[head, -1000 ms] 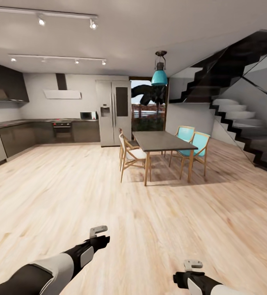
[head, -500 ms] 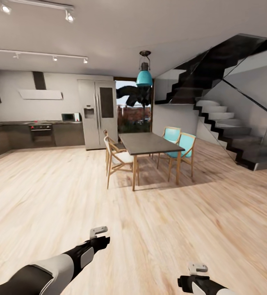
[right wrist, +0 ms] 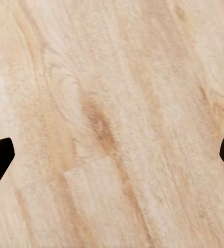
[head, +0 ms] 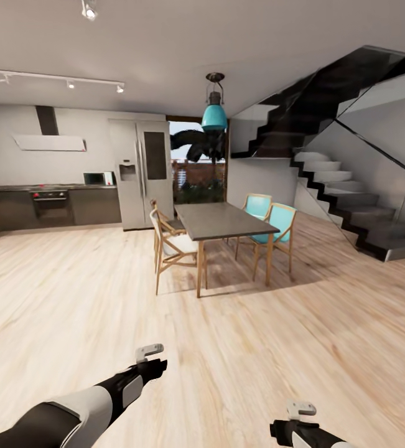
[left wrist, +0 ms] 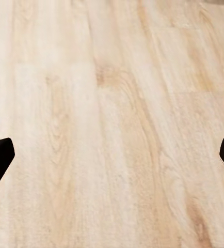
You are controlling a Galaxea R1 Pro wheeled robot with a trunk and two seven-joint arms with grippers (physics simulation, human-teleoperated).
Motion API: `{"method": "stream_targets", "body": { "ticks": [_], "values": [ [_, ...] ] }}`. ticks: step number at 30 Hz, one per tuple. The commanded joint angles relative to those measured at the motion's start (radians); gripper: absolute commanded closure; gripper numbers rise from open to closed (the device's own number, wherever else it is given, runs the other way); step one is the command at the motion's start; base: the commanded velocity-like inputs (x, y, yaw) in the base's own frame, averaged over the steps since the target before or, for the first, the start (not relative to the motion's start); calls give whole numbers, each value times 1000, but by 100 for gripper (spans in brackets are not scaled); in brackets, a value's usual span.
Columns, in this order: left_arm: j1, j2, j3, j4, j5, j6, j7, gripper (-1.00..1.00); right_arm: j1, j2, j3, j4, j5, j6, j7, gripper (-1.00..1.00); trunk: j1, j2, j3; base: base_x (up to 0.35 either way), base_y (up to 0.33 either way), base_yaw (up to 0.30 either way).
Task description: Place each of the two pumpkins and all three candles from the living room inside a cabinet in the living room (use any cabinet), then make sure every cabinet is closed, and position the cauldron so it is next to a table in the living room.
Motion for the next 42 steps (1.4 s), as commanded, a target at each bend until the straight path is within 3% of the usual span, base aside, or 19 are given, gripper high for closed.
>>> {"method": "stream_targets", "body": {
  "ticks": [1, 7, 10, 13, 20, 42],
  "values": [
    [-2, -1, -9, 4, 8, -5, 0, -100, 0, 0, 8, -2, -6, 5, -3, -100, 1, -1, -1, 335, 0, -229],
    [-2, -1, -8, 3, 8, -5, 0, -100, 0, 0, 7, -2, -25, 5, -2, -100, 1, -1, 1, 335, 0, -278],
    [-2, -1, -8, 4, 7, -5, 0, -100, 0, 0, 7, -2, -68, 5, -1, -100, 1, -1, 3, 335, 0, -289],
    [-2, -1, -9, 3, 8, -6, 0, -100, 0, 0, 7, -2, -86, 5, 0, -100, 1, -1, 3, 335, -11, -291],
    [-2, -1, -9, 2, 7, -11, 0, -100, 0, 0, 9, -2, -93, 5, 0, -100, 1, -1, 4, 267, -47, -293],
    [0, -22, -9, 4, 6, -8, 0, -100, 0, 0, 8, -2, -95, 5, 0, -100, 1, -1, -15, 30, 1, -255]
  ]
}}
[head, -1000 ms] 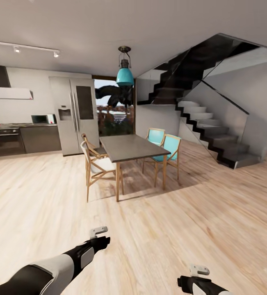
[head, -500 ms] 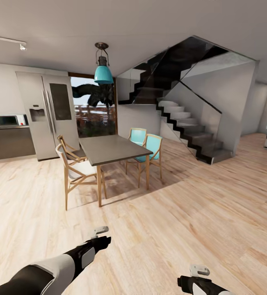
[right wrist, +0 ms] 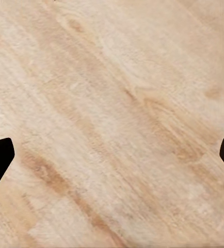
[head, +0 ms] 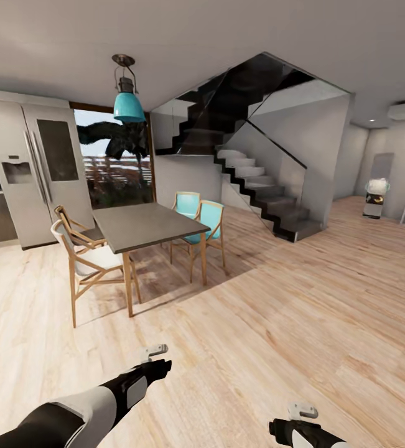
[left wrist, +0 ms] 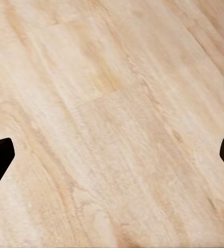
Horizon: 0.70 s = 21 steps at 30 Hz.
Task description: Place each of the two pumpkins and all three candles from the living room inside a cabinet in the living room (use any cabinet), then make sure every cabinet is closed, and position the cauldron so it is next to a table in the living room.
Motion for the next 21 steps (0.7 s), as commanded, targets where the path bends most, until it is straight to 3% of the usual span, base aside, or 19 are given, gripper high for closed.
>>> {"method": "stream_targets", "body": {
  "ticks": [1, 12, 21],
  "values": [
    [-2, -1, -8, 4, 8, -5, 0, -100, 0, 0, 8, -2, -6, 6, -4, -100, 0, -1, -2, 213, 110, -241],
    [-2, -1, -8, 4, 8, -3, 0, -100, 0, 0, 10, -2, -6, 6, -6, -100, 0, -1, -6, 286, 187, -97],
    [-2, -1, -8, 4, 8, -3, 0, -100, 0, -2, 9, -2, -7, 6, -6, -100, 0, -1, -6, 304, 173, -267]
  ]
}}
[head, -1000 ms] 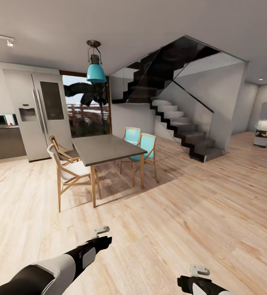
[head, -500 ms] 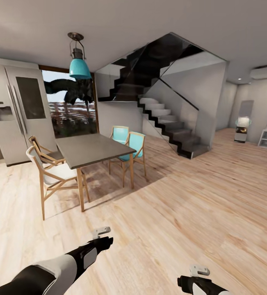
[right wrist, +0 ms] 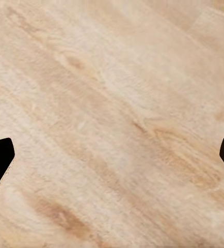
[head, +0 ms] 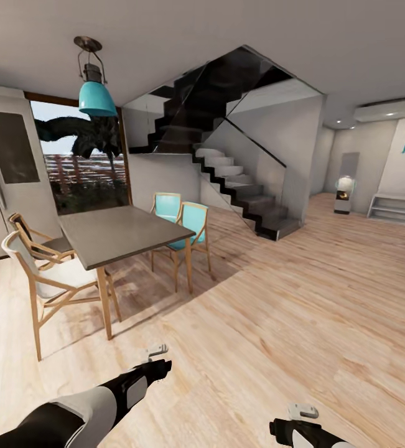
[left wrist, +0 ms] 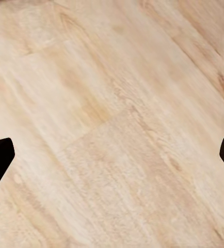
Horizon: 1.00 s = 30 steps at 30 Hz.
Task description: Place each of the two pumpkins and all three candles from the living room inside a cabinet in the living room (use any cabinet), then make sure every cabinet is closed, and position the cauldron so it is next to a table in the living room.
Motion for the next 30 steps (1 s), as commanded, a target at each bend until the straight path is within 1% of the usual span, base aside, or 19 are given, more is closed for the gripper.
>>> {"method": "stream_targets", "body": {
  "ticks": [1, 18, 30],
  "values": [
    [-2, -1, -8, 4, 8, -5, 0, -100, 0, 0, 8, -2, -6, 6, -4, -100, 0, -1, -1, 312, 152, -292],
    [-2, -1, -8, 4, 8, -5, 0, -100, 0, 0, 8, -2, -7, 6, -5, -100, 0, -1, 3, 323, 113, -292],
    [-2, -1, -8, 4, 8, -5, 0, -100, 0, 0, 8, -2, -7, 6, -6, -100, 0, -1, 3, 332, 30, -95]
  ]
}}
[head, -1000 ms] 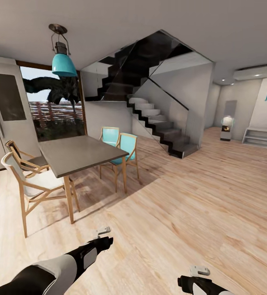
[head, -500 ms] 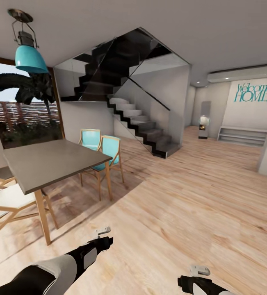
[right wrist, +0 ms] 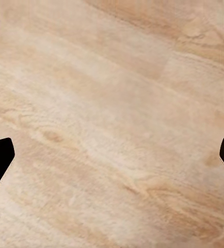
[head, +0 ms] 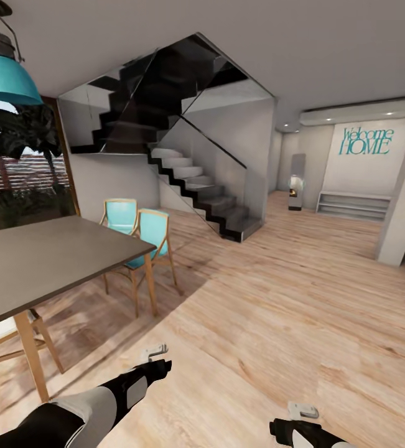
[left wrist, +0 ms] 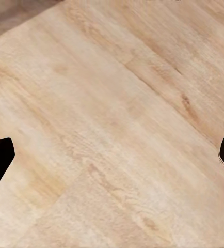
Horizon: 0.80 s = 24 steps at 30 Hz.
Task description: Place each of the two pumpkins and all three candles from the living room inside a cabinet in the living room (use any cabinet), then make sure every cabinet is closed, and position the cauldron so it is next to a table in the living room.
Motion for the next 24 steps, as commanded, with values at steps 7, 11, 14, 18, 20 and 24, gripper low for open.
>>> {"method": "stream_targets", "body": {
  "ticks": [7, 11, 14, 18, 20, 24],
  "values": [
    [-2, -1, -8, 4, 8, -5, 0, -100, 0, 0, 8, -2, -6, 6, -4, -100, 1, -1, -2, 334, 0, -270],
    [-2, -1, -8, 4, 8, -5, 0, -100, 0, 0, 8, -2, -6, 6, -4, -100, 1, -1, -4, 335, 0, -291],
    [-2, -1, -8, 4, 8, -5, 0, -100, 0, 0, 8, -2, -6, 6, -4, -100, 1, -1, -5, 335, 0, -292],
    [-2, -1, -8, 4, 8, -5, 0, -100, 0, 0, 8, -2, -6, 6, -3, -100, 1, -1, -6, 335, 0, -292],
    [-2, -1, -8, 4, 8, -5, 0, -100, 0, 0, 8, -2, -6, 6, -3, -100, 1, -1, -7, 335, 0, -292],
    [-2, -1, -8, 4, 8, -5, 0, -100, 0, 0, 8, -2, -6, 6, -3, -100, 1, -1, -9, 335, 0, -292]
  ]
}}
